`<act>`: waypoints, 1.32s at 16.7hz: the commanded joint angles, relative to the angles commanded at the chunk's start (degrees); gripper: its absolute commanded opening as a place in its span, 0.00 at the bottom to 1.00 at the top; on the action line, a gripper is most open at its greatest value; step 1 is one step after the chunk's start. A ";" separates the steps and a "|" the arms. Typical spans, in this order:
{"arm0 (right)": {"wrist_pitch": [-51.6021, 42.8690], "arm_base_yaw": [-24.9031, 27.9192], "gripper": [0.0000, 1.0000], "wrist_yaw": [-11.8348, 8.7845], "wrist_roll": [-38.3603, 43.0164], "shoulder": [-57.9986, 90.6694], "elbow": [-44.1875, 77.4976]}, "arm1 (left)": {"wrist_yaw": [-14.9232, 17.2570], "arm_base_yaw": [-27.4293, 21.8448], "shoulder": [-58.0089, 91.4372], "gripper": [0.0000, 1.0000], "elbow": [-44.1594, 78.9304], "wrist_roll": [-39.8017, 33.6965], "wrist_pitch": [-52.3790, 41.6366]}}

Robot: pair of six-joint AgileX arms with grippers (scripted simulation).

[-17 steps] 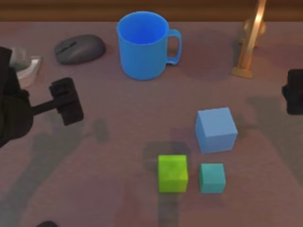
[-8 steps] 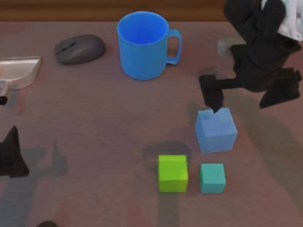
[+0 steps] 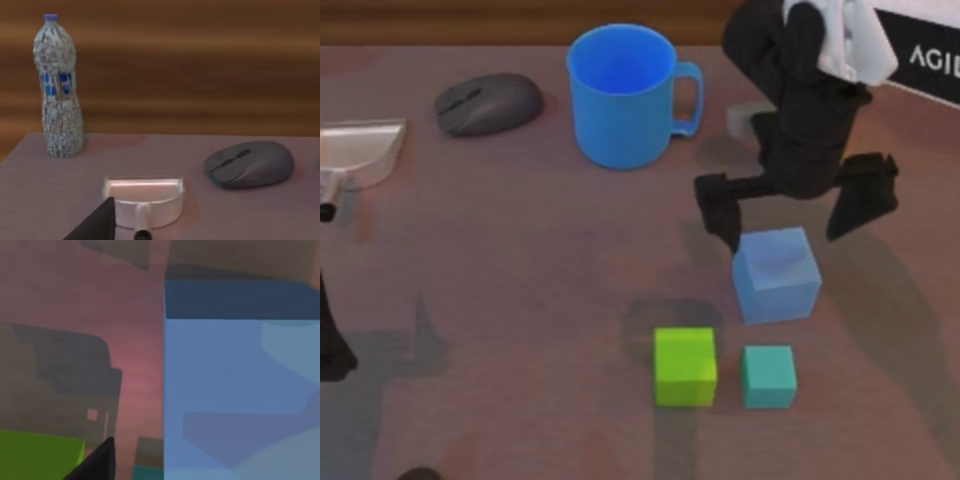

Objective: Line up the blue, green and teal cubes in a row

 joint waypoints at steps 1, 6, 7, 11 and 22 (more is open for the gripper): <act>0.00 0.00 1.00 0.00 0.00 0.00 0.00 | 0.00 0.00 0.00 1.00 0.00 0.00 0.00; 0.98 -0.19 1.00 -0.01 -0.09 0.34 -0.78 | 0.00 0.00 0.00 1.00 0.00 0.00 0.00; 2.32 -0.14 1.00 0.01 -0.11 0.79 -1.77 | 0.00 0.00 0.00 1.00 0.00 0.00 0.00; 12.11 -0.02 1.00 0.03 0.04 3.88 -7.75 | 0.00 0.00 0.00 1.00 0.00 0.00 0.00; 17.48 0.09 0.70 0.06 0.17 5.98 -11.50 | 0.00 0.00 0.00 1.00 0.00 0.00 0.00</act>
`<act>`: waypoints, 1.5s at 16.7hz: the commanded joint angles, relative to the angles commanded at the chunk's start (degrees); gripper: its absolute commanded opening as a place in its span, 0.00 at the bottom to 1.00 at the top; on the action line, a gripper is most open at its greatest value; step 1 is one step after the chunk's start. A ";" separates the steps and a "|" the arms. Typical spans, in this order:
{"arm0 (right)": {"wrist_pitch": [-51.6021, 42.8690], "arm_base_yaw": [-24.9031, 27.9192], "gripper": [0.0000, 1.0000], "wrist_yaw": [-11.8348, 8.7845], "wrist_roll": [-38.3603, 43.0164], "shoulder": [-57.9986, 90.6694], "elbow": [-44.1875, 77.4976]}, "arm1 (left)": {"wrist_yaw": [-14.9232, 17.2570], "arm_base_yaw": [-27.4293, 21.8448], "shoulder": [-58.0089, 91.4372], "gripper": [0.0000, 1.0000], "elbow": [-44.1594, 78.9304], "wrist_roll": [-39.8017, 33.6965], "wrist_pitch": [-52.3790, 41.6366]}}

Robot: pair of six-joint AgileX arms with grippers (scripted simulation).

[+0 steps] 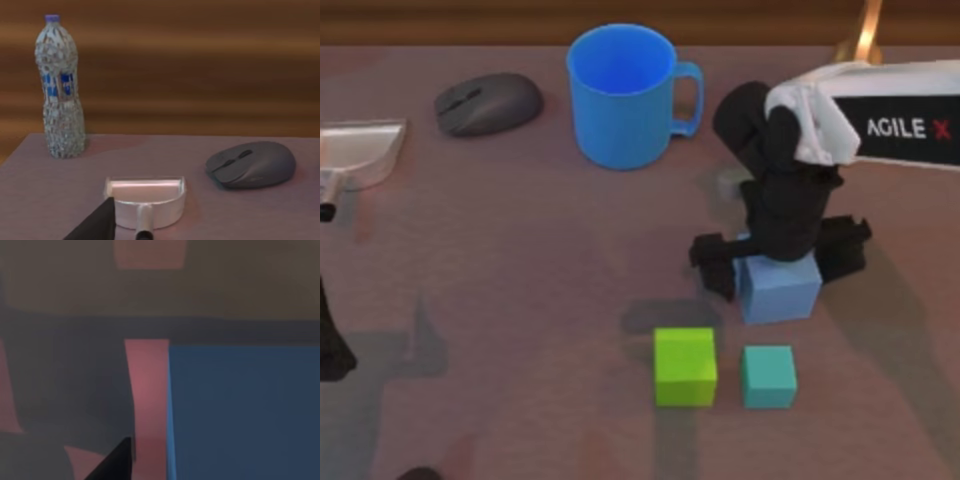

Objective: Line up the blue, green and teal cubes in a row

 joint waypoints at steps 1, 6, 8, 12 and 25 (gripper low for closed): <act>0.00 0.00 0.62 0.00 0.00 0.00 0.00 | 0.00 0.00 0.00 1.00 0.00 0.00 0.00; 0.00 0.00 0.25 0.00 0.00 0.00 0.00 | 0.00 0.00 0.00 1.00 0.00 0.00 0.00; 0.00 0.00 0.10 0.00 0.00 0.00 0.00 | 0.00 0.00 0.00 1.00 0.00 0.00 0.00; 0.00 0.00 0.00 0.00 0.00 0.00 0.00 | 0.00 0.00 0.00 1.00 0.00 0.00 0.00; -11.14 0.25 0.00 0.15 -0.03 -4.11 6.76 | 0.00 0.00 0.00 1.00 0.00 0.00 0.00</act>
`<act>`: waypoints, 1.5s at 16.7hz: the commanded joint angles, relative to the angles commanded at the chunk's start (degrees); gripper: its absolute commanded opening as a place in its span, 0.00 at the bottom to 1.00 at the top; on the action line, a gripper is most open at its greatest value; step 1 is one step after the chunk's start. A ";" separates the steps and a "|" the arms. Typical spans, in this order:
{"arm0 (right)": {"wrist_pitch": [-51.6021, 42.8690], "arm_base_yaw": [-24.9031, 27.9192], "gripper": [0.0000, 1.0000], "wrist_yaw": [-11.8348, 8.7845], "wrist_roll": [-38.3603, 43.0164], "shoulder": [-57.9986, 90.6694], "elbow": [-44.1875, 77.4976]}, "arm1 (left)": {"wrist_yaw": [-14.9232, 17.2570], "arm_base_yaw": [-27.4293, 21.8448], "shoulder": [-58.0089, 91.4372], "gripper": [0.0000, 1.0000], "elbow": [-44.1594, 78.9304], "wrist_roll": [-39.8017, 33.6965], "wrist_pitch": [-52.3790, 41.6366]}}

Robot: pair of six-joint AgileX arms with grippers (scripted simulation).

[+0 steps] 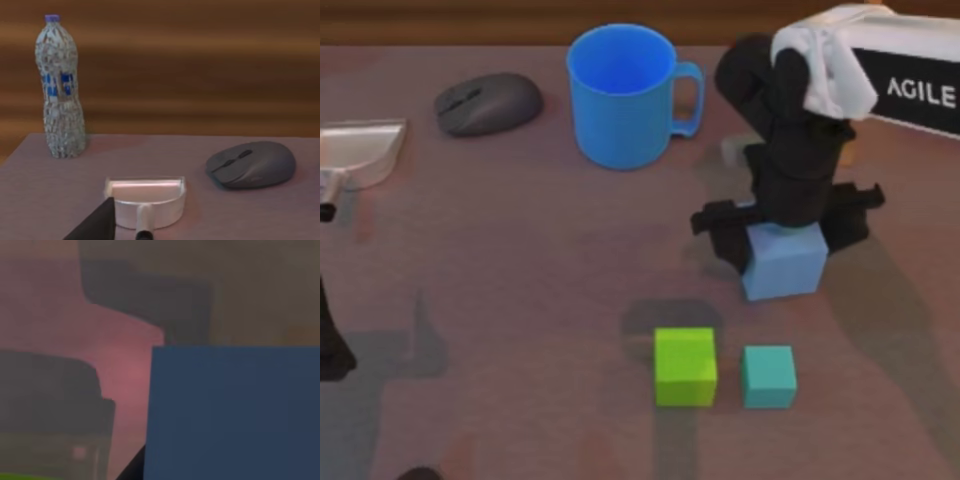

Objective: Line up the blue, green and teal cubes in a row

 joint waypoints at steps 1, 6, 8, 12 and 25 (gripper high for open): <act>-1.41 0.06 0.00 -0.04 -0.05 -0.69 0.96 | 0.00 0.00 0.00 1.00 0.00 0.00 0.00; -2.27 -0.20 0.00 -0.08 0.00 -1.14 1.58 | 0.00 0.00 0.00 1.00 0.00 0.00 0.00; -2.74 0.63 0.00 -0.05 0.87 -0.60 2.44 | 0.00 0.00 0.00 1.00 0.00 0.00 0.00; -6.61 7.55 0.00 0.10 9.65 3.45 9.94 | 0.00 0.00 0.00 1.00 0.00 0.00 0.00; -15.90 26.52 0.00 0.08 35.70 11.76 28.55 | 0.00 0.00 0.00 1.00 0.00 0.00 0.00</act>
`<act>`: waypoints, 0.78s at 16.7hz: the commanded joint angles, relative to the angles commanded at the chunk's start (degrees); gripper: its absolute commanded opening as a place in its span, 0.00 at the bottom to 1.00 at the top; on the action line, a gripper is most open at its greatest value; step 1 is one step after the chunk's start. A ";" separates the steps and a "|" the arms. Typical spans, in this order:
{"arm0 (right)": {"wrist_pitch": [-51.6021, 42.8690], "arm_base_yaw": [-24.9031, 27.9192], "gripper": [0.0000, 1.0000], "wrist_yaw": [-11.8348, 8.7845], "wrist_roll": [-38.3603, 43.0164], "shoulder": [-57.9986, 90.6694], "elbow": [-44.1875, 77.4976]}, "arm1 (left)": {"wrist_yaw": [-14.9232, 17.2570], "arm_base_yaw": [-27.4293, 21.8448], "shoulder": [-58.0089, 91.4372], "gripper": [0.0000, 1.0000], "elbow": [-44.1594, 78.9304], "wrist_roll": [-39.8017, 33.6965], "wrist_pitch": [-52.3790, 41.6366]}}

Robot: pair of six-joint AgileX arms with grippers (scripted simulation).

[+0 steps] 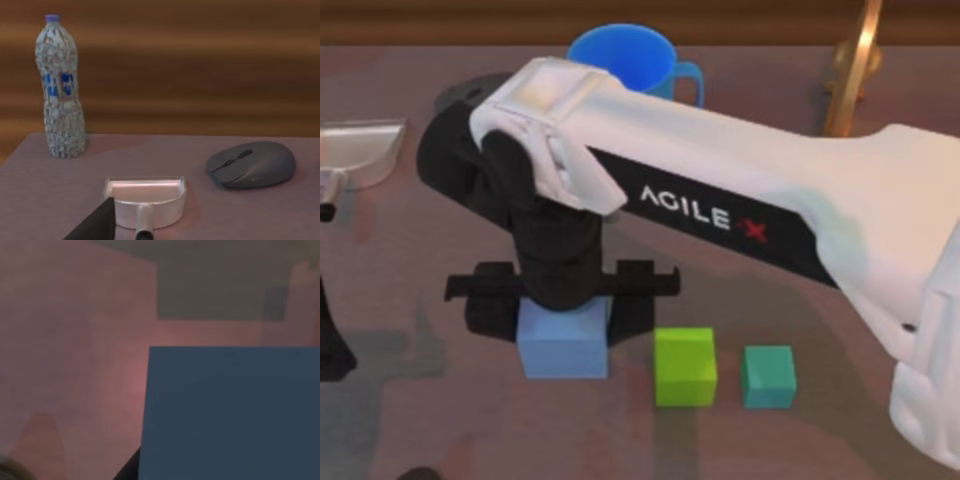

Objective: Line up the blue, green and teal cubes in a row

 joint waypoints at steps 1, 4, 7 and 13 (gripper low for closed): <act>0.19 0.01 0.00 0.01 -0.02 0.02 -0.19 | 0.00 0.00 0.00 1.00 0.00 0.00 0.00; 4.11 0.00 0.00 0.13 0.01 0.64 -3.68 | 0.00 0.00 0.00 1.00 0.00 0.00 0.00; 10.54 0.11 0.00 0.11 0.06 1.74 -8.80 | 0.00 0.00 0.00 1.00 0.00 0.00 0.00; 14.03 0.29 0.00 0.10 0.10 2.49 -11.83 | 0.00 0.00 0.00 1.00 0.00 0.00 0.00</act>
